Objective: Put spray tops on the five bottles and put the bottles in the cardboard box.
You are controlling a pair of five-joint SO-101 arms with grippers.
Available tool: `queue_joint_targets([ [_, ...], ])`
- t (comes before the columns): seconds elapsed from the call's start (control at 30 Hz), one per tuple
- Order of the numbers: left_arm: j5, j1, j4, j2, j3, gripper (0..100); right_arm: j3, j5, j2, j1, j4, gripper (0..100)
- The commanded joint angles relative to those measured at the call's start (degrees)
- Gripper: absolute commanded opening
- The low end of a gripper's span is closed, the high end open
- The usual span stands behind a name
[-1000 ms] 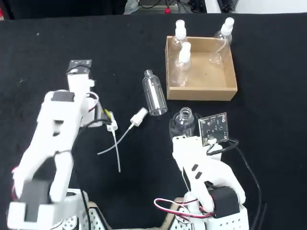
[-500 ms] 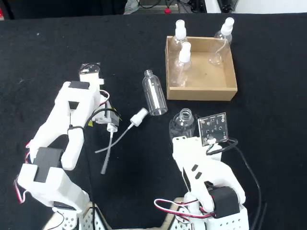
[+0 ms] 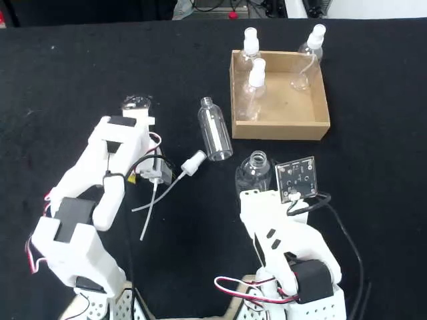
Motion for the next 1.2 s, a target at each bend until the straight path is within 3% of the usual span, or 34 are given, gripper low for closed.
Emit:
queue_joint_targets([
  [0.0,-8.4,0.2,-1.8,1.6,-3.3,30,-0.3,0.2,-1.5,-0.4,0.3,14.1],
  [0.4,-11.5,0.3,-3.3,2.7,-5.4,29,0.1,0.2,-1.5,-0.6,0.3,14.1],
  [0.63,-11.3,0.2,-3.1,2.2,-5.4,12,0.1,0.2,-1.5,-0.6,0.3,14.1],
  [0.77,-11.4,0.1,-2.7,0.5,-5.1,12,0.2,0.2,-1.5,-0.6,0.3,14.1],
  [1.0,-11.5,-1.3,7.6,-13.6,-7.6,12,0.2,0.2,-1.5,-0.6,0.2,14.1],
  [1.17,-10.9,-3.5,8.5,-29.9,-9.0,12,0.2,-0.4,-1.5,-0.7,-0.8,14.1],
])
